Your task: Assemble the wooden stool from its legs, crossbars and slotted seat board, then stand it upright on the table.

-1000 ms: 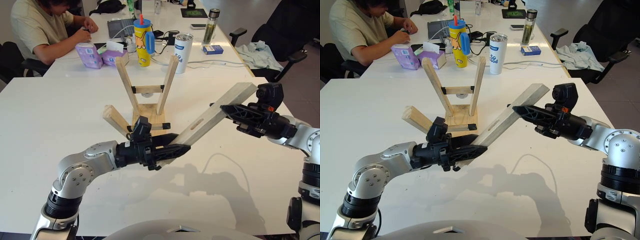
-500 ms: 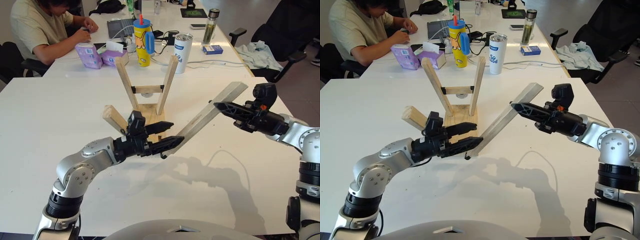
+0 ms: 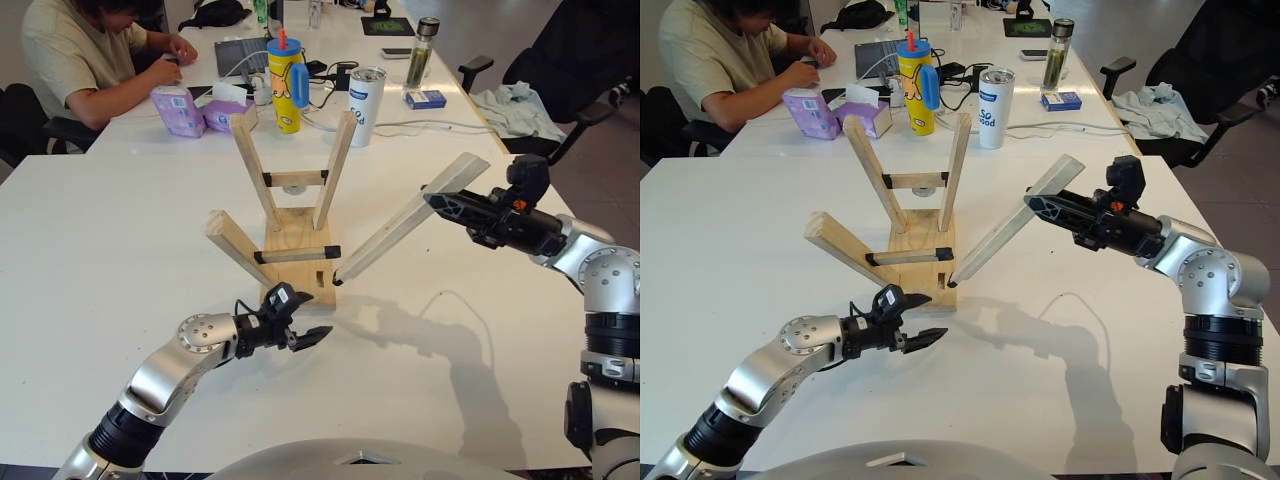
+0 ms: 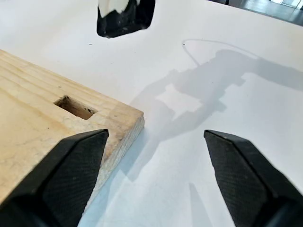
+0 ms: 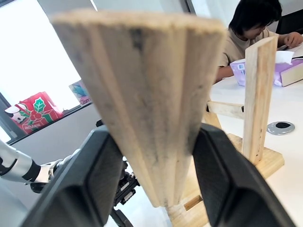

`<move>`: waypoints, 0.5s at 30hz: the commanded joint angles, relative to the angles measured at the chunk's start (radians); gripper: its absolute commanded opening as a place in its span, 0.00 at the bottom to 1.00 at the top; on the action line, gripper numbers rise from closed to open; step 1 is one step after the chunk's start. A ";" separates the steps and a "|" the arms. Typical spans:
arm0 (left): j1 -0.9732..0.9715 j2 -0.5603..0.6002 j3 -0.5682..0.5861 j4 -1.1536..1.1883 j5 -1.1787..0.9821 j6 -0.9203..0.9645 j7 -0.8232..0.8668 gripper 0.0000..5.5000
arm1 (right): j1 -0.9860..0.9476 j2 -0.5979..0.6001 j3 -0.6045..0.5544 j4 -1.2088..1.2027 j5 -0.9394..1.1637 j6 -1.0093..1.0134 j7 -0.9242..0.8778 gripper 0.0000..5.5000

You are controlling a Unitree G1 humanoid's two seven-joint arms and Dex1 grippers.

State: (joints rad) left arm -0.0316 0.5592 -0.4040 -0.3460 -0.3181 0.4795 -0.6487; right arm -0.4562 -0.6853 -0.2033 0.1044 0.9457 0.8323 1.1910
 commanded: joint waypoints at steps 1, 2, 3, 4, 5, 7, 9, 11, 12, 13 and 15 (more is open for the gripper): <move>-0.019 0.008 -0.033 0.039 0.067 -0.030 -0.037 0.68 | -0.082 0.028 0.058 0.055 -0.069 -0.063 0.056 0.38; -0.021 0.007 -0.033 0.043 0.073 -0.032 -0.043 0.68 | -0.087 0.031 0.065 0.063 -0.081 -0.072 0.065 0.38; -0.025 0.014 -0.043 0.054 0.085 -0.028 -0.059 0.68 | -0.094 0.040 0.081 0.080 -0.103 -0.096 0.080 0.38; -0.027 0.018 -0.048 0.061 0.094 -0.025 -0.071 0.68 | -0.100 0.047 0.091 0.094 -0.119 -0.113 0.093 0.38; -0.030 0.019 -0.050 0.075 0.105 -0.022 -0.077 0.68 | -0.102 0.054 0.097 0.107 -0.130 -0.126 0.101 0.38; -0.034 0.028 -0.058 0.103 0.130 -0.017 -0.089 0.68 | -0.108 0.065 0.121 0.142 -0.169 -0.164 0.128 0.38; -0.039 0.037 -0.066 0.128 0.152 -0.015 -0.107 0.68 | -0.115 0.078 0.139 0.177 -0.203 -0.203 0.155 0.38; -0.043 0.043 -0.071 0.146 0.170 -0.018 -0.119 0.68 | -0.124 0.092 0.149 0.210 -0.227 -0.233 0.173 0.38; -0.044 0.044 -0.071 0.155 0.175 -0.019 -0.125 0.68 | -0.132 0.102 0.153 0.231 -0.240 -0.248 0.178 0.38; -0.043 0.045 -0.071 0.165 0.176 -0.022 -0.134 0.68 | -0.144 0.115 0.149 0.256 -0.243 -0.253 0.181 0.38; -0.042 0.045 -0.071 0.177 0.181 -0.035 -0.148 0.68 | -0.164 0.133 0.146 0.297 -0.252 -0.265 0.192 0.38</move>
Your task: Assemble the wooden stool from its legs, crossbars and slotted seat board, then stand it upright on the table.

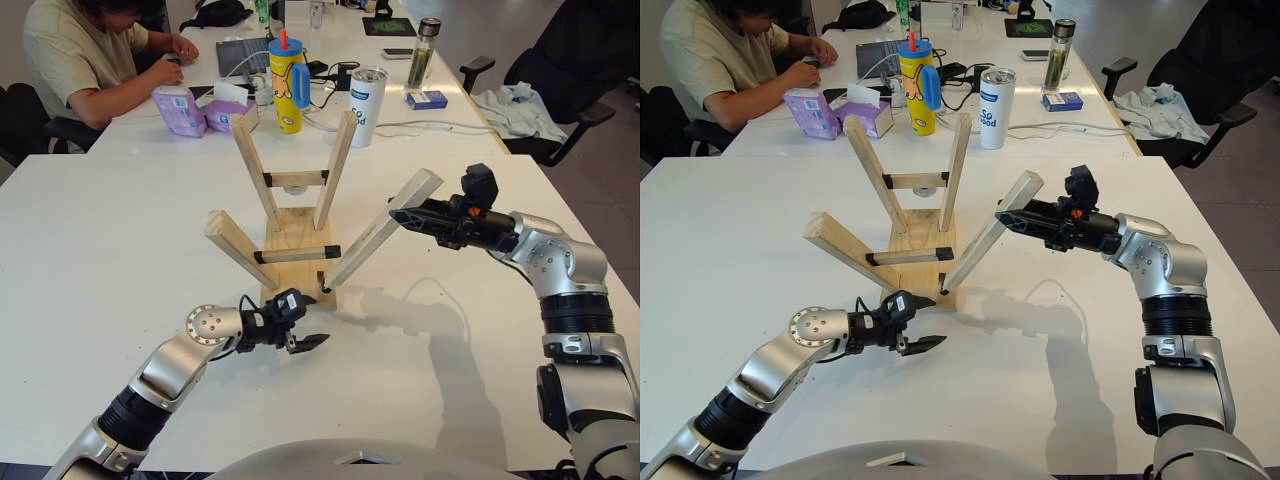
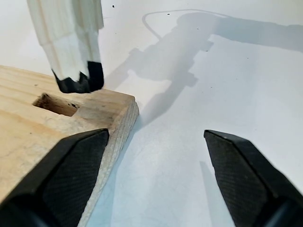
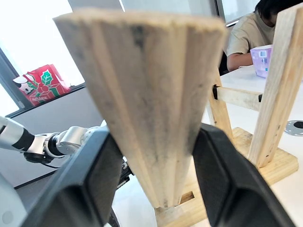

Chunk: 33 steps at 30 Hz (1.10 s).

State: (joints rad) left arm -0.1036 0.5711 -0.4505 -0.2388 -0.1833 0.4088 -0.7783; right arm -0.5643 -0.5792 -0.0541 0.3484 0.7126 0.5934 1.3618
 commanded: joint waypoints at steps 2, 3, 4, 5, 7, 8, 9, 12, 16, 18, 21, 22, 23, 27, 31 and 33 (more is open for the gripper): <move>0.027 0.033 -0.020 0.062 0.033 0.039 -0.039 0.68 | -0.058 0.033 0.012 0.079 -0.048 -0.058 0.038 0.38; 0.021 0.035 -0.020 0.063 0.032 0.039 -0.050 0.68 | -0.055 0.033 0.018 0.083 -0.063 -0.075 0.043 0.38; 0.016 0.038 -0.020 0.064 0.033 0.038 -0.059 0.68 | -0.057 0.035 0.017 0.090 -0.072 -0.083 0.047 0.38; 0.013 0.041 -0.018 0.066 0.034 0.038 -0.066 0.68 | -0.060 0.035 0.022 0.098 -0.087 -0.100 0.052 0.38; 0.008 0.047 -0.019 0.072 0.040 0.035 -0.078 0.68 | -0.066 0.032 0.044 0.106 -0.130 -0.140 0.067 0.38; 0.007 0.048 -0.020 0.074 0.041 0.033 -0.083 0.68 | -0.066 0.030 0.052 0.105 -0.146 -0.156 0.073 0.38; 0.004 0.049 -0.021 0.077 0.043 0.031 -0.087 0.68 | -0.068 0.026 0.060 0.101 -0.163 -0.172 0.076 0.38; 0.006 0.046 -0.022 0.080 0.046 0.030 -0.090 0.68 | -0.069 0.022 0.082 0.058 -0.196 -0.197 0.082 0.38; 0.019 0.040 -0.026 0.077 0.052 0.029 -0.083 0.68 | -0.059 0.017 0.116 -0.045 -0.221 -0.208 0.078 0.38; 0.028 0.037 -0.027 0.079 0.055 0.027 -0.077 0.68 | -0.070 0.013 0.137 -0.093 -0.238 -0.212 0.076 0.38; 0.037 0.033 -0.032 0.079 0.059 0.025 -0.070 0.68 | -0.081 0.005 0.173 -0.156 -0.258 -0.211 0.075 0.38; 0.040 0.030 -0.034 0.081 0.059 0.025 -0.067 0.68 | -0.085 0.002 0.183 -0.171 -0.261 -0.203 0.074 0.38; 0.042 0.027 -0.036 0.083 0.060 0.024 -0.064 0.68 | -0.088 0.000 0.191 -0.175 -0.271 -0.207 0.072 0.38; 0.047 0.018 -0.048 0.098 0.069 0.016 -0.058 0.68 | -0.087 -0.011 0.217 -0.150 -0.310 -0.240 0.068 0.38; 0.051 0.008 -0.045 0.107 0.074 0.010 -0.052 0.68 | -0.074 -0.014 0.234 -0.146 -0.324 -0.244 0.039 0.38; 0.052 0.004 -0.045 0.111 0.075 0.010 -0.048 0.68 | -0.053 -0.009 0.238 -0.158 -0.328 -0.247 0.013 0.38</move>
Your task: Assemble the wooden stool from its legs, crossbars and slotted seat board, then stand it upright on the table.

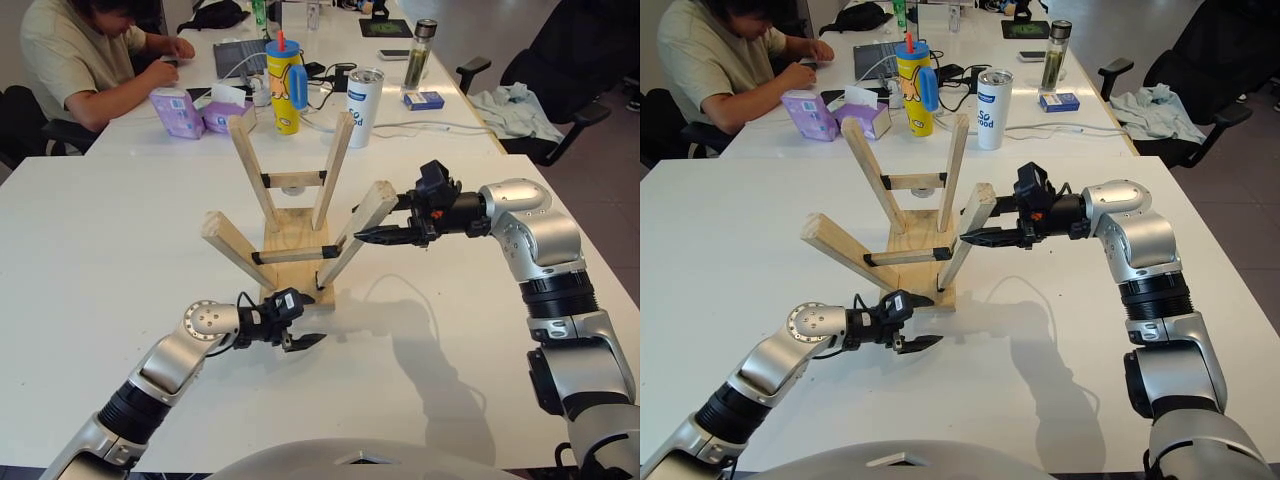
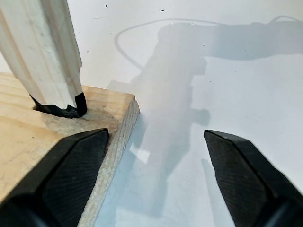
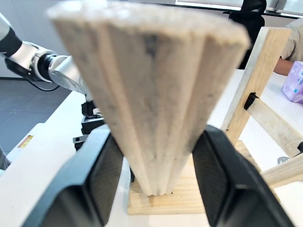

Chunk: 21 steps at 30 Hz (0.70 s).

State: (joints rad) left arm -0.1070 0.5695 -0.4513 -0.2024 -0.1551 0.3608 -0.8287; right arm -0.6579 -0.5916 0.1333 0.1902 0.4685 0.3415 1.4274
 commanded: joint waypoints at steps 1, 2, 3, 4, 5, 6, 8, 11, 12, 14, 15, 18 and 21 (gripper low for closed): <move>0.056 0.002 -0.044 0.077 0.047 0.058 0.005 0.68 | 0.055 0.011 0.049 -0.008 -0.092 -0.004 -0.083 0.38; 0.059 0.000 -0.043 0.077 0.047 0.058 0.008 0.68 | 0.067 0.015 0.048 -0.020 -0.092 -0.005 -0.100 0.38; 0.061 -0.001 -0.043 0.078 0.047 0.058 0.009 0.68 | 0.075 0.017 0.048 -0.029 -0.090 -0.005 -0.111 0.38; 0.062 -0.004 -0.042 0.082 0.047 0.057 0.012 0.68 | 0.080 0.018 0.047 -0.036 -0.093 -0.004 -0.125 0.38; 0.064 -0.005 -0.040 0.082 0.046 0.057 0.015 0.68 | 0.082 0.020 0.047 -0.042 -0.092 0.000 -0.129 0.38; 0.065 -0.007 -0.039 0.082 0.045 0.058 0.016 0.68 | 0.083 0.021 0.048 -0.045 -0.092 0.002 -0.133 0.38; 0.066 -0.009 -0.039 0.080 0.044 0.059 0.019 0.68 | 0.087 0.011 0.061 -0.059 -0.093 0.011 -0.121 0.38; 0.060 -0.015 -0.035 0.081 0.042 0.064 0.025 0.68 | 0.102 -0.004 0.105 -0.106 -0.102 0.023 -0.088 0.38; 0.059 -0.017 -0.034 0.080 0.041 0.066 0.026 0.68 | 0.108 -0.006 0.119 -0.124 -0.104 0.025 -0.087 0.38; 0.056 -0.023 -0.036 0.082 0.042 0.067 0.029 0.68 | 0.119 -0.012 0.138 -0.159 -0.101 0.034 -0.088 0.38; 0.055 -0.025 -0.037 0.084 0.043 0.067 0.030 0.68 | 0.122 -0.016 0.144 -0.170 -0.100 0.036 -0.090 0.38; 0.057 -0.030 -0.038 0.081 0.042 0.072 0.035 0.68 | 0.125 -0.025 0.162 -0.200 -0.100 0.043 -0.096 0.37; 0.056 -0.032 -0.041 0.081 0.044 0.074 0.035 0.68 | 0.117 -0.021 0.173 -0.219 -0.100 0.052 -0.115 0.37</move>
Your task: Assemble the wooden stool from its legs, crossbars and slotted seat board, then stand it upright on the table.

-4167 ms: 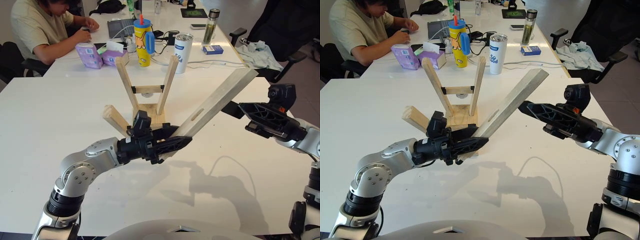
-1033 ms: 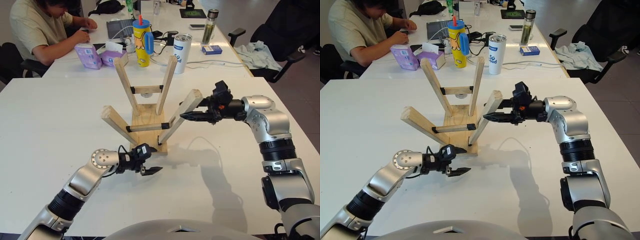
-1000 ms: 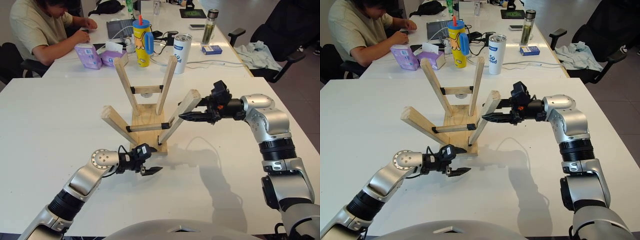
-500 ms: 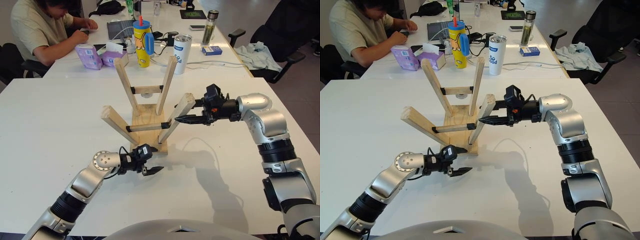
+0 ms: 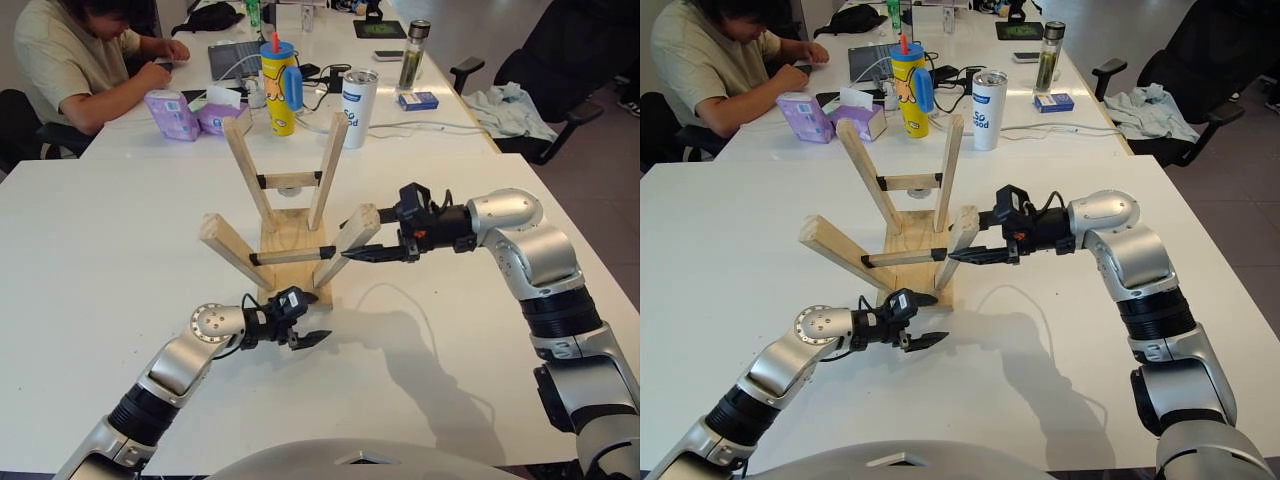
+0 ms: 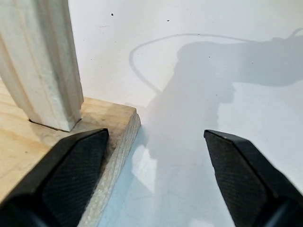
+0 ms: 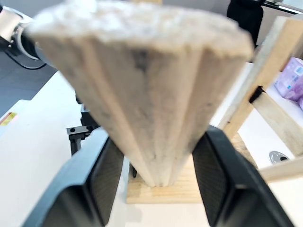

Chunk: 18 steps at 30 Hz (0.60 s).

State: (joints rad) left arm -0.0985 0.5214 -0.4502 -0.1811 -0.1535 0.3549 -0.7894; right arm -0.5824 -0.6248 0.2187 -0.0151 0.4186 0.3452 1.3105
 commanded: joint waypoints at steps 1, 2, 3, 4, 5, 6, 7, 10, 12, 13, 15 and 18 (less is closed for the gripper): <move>0.046 0.015 -0.042 0.060 0.043 0.080 -0.004 0.68 | 0.031 0.026 0.086 -0.014 -0.045 0.062 -0.014 0.37; 0.044 0.015 -0.041 0.062 0.044 0.081 -0.004 0.68 | 0.017 0.041 0.082 -0.009 -0.036 0.083 -0.030 0.37; 0.043 0.015 -0.042 0.063 0.045 0.081 -0.005 0.68 | 0.005 0.049 0.085 -0.002 -0.037 0.101 -0.042 0.37; 0.040 0.014 -0.042 0.066 0.046 0.081 -0.005 0.68 | -0.006 0.051 0.092 0.010 -0.047 0.113 -0.047 0.37; 0.036 0.013 -0.042 0.069 0.047 0.082 -0.004 0.68 | -0.020 0.059 0.091 0.029 -0.046 0.142 -0.057 0.37; 0.034 0.011 -0.042 0.073 0.050 0.081 -0.004 0.68 | -0.031 0.066 0.086 0.041 -0.034 0.177 -0.066 0.37; 0.031 0.010 -0.042 0.077 0.053 0.080 -0.003 0.68 | -0.041 0.071 0.083 0.050 -0.025 0.196 -0.067 0.37; 0.029 0.001 -0.038 0.089 0.057 0.075 0.006 0.68 | -0.054 0.072 0.085 0.060 -0.027 0.209 -0.060 0.37; 0.027 -0.027 -0.005 0.088 0.055 0.036 0.048 0.68 | -0.060 0.064 0.090 0.056 -0.035 0.220 -0.057 0.37; 0.030 -0.037 0.021 0.066 0.066 -0.010 0.088 0.68 | -0.064 0.059 0.095 0.051 -0.043 0.225 -0.061 0.37; 0.055 -0.049 0.069 -0.015 0.080 -0.075 0.150 0.68 | -0.072 0.055 0.105 0.041 -0.057 0.240 -0.077 0.37; 0.140 -0.023 0.100 -0.186 0.101 -0.172 0.177 0.68 | -0.077 0.053 0.112 0.023 -0.069 0.275 -0.115 0.37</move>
State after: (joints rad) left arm -0.0165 0.4781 -0.3724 -0.2479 -0.0748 0.2521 -0.6268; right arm -0.6903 -0.5704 0.2755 -0.0013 0.3981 0.5465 1.2181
